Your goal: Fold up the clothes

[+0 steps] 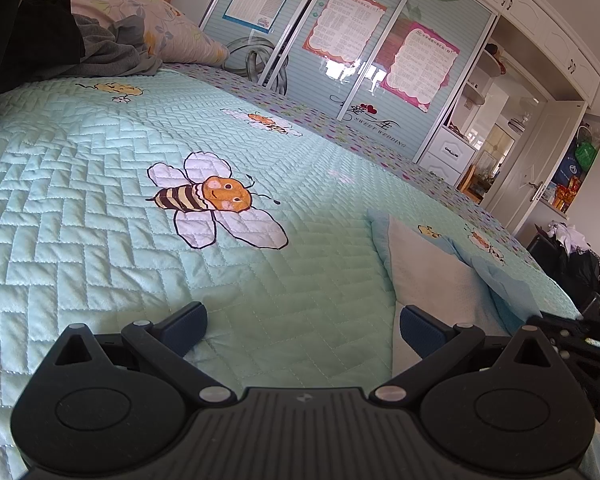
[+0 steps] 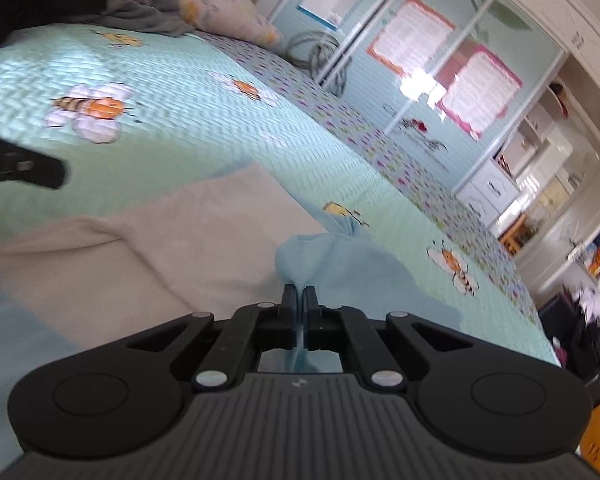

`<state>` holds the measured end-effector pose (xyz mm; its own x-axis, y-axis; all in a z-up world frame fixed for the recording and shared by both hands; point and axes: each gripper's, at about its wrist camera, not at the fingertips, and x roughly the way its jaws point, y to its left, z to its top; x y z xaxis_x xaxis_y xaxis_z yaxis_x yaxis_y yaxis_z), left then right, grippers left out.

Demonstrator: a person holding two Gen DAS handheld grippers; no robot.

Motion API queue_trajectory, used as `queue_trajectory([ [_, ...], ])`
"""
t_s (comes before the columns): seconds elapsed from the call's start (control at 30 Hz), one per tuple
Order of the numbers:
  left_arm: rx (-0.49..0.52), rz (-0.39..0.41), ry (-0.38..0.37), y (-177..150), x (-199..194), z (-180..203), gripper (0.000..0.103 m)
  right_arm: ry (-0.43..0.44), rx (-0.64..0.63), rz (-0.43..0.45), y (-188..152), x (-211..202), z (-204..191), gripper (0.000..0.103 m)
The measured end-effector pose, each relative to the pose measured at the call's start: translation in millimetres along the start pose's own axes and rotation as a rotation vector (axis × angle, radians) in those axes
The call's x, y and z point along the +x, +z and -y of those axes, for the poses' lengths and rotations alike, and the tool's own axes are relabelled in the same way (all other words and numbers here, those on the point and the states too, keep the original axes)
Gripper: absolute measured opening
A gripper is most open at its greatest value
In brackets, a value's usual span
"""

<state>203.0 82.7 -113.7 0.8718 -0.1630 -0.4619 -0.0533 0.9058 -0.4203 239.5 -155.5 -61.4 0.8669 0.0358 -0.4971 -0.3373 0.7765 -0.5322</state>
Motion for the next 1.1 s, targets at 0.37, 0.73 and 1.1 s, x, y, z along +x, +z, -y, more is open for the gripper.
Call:
queue_trajectory([
  [0.37,0.0,0.0,0.0,0,0,0,0.102,0.049,-0.071,-0.069,-33,-26,-16,0.003],
  [0.73,0.0,0.002,0.0,0,0,0,0.102,0.121,0.545,-0.062,-46,-44,80,0.004],
  [1.1,0.002,0.002,0.003,-1,-1,2,0.102,0.149,0.836,-0.104,-80,-36,105,0.022],
])
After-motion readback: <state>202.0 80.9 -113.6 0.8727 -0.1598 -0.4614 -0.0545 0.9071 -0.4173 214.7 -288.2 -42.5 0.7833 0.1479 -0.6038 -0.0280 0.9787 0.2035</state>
